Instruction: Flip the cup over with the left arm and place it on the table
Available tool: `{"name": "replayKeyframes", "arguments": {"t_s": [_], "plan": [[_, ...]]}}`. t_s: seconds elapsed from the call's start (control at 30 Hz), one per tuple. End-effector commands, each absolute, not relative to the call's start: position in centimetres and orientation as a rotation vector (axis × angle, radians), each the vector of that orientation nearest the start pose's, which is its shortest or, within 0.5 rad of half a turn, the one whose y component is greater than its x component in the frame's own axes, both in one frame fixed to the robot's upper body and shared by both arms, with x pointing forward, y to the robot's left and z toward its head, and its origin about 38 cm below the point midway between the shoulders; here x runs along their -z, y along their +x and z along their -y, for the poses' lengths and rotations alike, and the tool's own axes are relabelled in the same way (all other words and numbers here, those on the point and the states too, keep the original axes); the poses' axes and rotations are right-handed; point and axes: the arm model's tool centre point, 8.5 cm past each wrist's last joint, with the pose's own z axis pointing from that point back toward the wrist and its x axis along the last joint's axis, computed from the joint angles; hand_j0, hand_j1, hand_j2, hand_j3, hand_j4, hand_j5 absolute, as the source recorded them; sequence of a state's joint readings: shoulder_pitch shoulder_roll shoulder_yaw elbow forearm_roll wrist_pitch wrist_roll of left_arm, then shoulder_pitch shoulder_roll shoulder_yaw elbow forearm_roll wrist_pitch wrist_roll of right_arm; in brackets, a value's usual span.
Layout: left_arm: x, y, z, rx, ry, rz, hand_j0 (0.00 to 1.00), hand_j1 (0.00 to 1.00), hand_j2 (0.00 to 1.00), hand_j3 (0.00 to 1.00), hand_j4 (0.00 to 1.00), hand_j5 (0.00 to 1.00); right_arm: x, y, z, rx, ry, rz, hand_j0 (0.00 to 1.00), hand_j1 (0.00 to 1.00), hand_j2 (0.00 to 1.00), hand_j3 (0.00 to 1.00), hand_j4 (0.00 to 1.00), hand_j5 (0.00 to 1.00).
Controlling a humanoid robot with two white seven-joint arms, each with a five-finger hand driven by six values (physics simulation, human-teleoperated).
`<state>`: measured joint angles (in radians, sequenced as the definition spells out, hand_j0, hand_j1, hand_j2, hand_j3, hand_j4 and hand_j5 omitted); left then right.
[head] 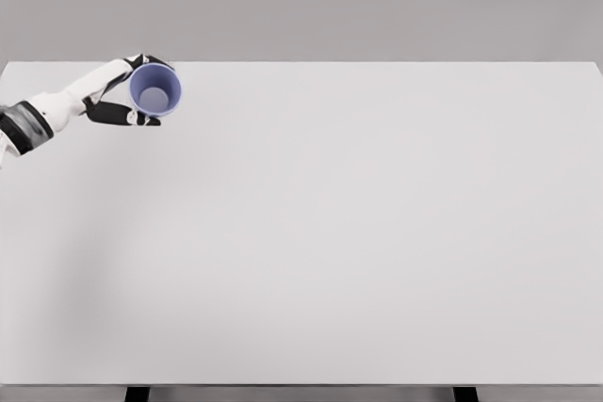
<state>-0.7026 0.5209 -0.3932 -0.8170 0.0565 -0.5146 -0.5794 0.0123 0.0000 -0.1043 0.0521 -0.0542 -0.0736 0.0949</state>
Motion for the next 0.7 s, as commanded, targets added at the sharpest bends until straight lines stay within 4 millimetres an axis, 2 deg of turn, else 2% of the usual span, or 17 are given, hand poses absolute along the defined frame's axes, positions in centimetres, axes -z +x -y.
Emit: {"name": "replayKeyframes", "arguments": {"t_s": [0.0, 0.17, 0.2, 0.27, 0.4, 0.67], "plan": [[-16.5, 50.7, -35.8, 1.105, 0.071, 1.595, 0.57, 0.57, 0.57, 0.57, 0.57, 0.57, 26.1, -1.7, 26.3, 0.158, 0.002, 0.024, 1.0, 1.0, 1.0, 1.0, 1.0, 1.0], [-16.7, 50.3, -35.6, 1.073, 0.061, 1.696, 0.57, 0.57, 0.57, 0.57, 0.57, 0.57, 26.1, -1.7, 26.3, 0.156, 0.002, 0.023, 1.0, 1.0, 1.0, 1.0, 1.0, 1.0], [-16.0, 49.9, -35.9, 1.042, 0.045, 1.698, 0.57, 0.57, 0.57, 0.57, 0.57, 0.57, 26.1, -1.7, 26.3, 0.158, 0.002, 0.024, 1.0, 1.0, 1.0, 1.0, 1.0, 1.0], [-15.8, 49.8, -36.3, 0.955, 0.067, 1.737, 0.56, 0.56, 0.56, 0.56, 0.56, 0.56, 26.1, -1.7, 26.3, 0.158, 0.002, 0.024, 1.0, 1.0, 1.0, 1.0, 1.0, 1.0], [-14.6, 49.3, -36.1, 0.897, 0.028, 1.74, 0.57, 0.57, 0.57, 0.57, 0.57, 0.57, 26.1, -1.7, 26.3, 0.156, 0.002, 0.023, 1.0, 1.0, 1.0, 1.0, 1.0, 1.0], [-14.0, 49.1, -35.8, 0.799, -0.052, 1.766, 0.57, 0.57, 0.57, 0.57, 0.57, 0.57, 26.1, -1.7, 26.3, 0.156, 0.002, 0.023, 1.0, 1.0, 1.0, 1.0, 1.0, 1.0]]}}
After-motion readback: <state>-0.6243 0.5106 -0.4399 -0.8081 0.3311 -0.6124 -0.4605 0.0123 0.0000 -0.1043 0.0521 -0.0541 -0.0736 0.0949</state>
